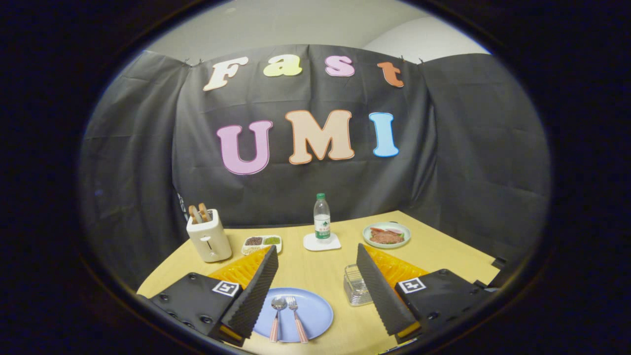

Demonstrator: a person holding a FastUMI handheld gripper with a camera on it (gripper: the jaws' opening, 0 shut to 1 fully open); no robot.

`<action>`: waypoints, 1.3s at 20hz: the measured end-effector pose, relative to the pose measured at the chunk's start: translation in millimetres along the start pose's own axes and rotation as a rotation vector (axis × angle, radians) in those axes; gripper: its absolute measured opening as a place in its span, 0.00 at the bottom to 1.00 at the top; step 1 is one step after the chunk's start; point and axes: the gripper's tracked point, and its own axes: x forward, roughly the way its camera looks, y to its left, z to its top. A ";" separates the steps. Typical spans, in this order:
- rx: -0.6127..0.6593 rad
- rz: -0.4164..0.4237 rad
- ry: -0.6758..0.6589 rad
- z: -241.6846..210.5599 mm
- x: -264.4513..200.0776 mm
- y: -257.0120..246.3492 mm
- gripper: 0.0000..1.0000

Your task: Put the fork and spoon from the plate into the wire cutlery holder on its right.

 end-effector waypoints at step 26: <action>0.011 -0.036 0.097 -37.8 0.2 -6.9 1.00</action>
